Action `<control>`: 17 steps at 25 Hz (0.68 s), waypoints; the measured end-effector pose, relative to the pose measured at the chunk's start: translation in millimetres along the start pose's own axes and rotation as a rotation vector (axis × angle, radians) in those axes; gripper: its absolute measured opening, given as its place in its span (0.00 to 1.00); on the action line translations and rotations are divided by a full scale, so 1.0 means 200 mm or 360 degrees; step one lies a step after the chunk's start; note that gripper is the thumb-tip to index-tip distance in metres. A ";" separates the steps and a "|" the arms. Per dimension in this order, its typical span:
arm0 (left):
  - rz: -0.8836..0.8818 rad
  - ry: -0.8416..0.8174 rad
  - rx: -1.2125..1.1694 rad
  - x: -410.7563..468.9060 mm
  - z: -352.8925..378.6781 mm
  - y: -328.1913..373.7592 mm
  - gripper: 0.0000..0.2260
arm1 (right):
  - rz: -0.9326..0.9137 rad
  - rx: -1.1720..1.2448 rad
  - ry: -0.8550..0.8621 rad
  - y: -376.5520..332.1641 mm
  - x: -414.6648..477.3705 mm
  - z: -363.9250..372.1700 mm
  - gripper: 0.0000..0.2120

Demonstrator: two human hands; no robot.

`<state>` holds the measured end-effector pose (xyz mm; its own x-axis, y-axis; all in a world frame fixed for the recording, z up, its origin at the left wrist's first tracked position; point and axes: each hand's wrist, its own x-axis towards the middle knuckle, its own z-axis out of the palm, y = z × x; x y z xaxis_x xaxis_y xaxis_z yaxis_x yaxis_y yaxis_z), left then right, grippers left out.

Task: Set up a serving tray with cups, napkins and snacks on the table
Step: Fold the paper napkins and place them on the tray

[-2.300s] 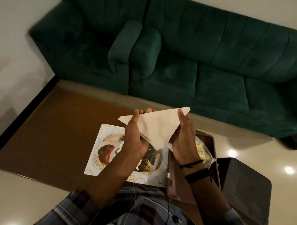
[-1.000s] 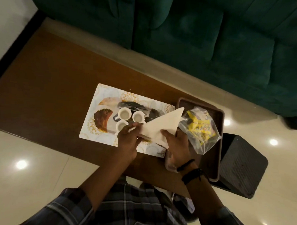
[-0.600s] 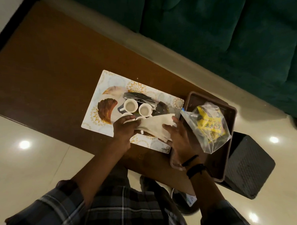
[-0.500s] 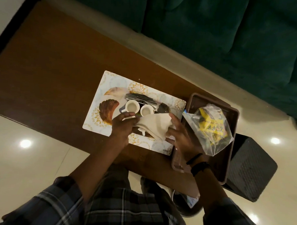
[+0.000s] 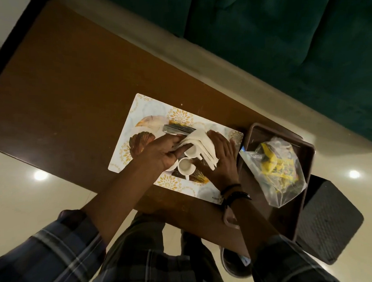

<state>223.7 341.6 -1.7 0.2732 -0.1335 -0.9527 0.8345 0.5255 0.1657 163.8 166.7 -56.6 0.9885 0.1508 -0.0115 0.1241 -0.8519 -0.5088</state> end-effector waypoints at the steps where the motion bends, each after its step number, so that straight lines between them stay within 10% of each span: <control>1: -0.0023 -0.0018 -0.0035 0.01 0.00 0.01 0.10 | -0.0009 -0.0006 0.0080 0.01 0.00 0.02 0.28; 17: 0.0540 0.0406 0.0570 0.50 -0.10 0.20 0.02 | -0.0172 -0.0279 -0.0391 0.17 0.21 0.23 0.18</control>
<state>274.2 365.1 -94.8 0.4677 0.2248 -0.8548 0.8425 0.1792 0.5081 204.9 165.9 -113.7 0.9211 0.3433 -0.1838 0.2612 -0.8947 -0.3623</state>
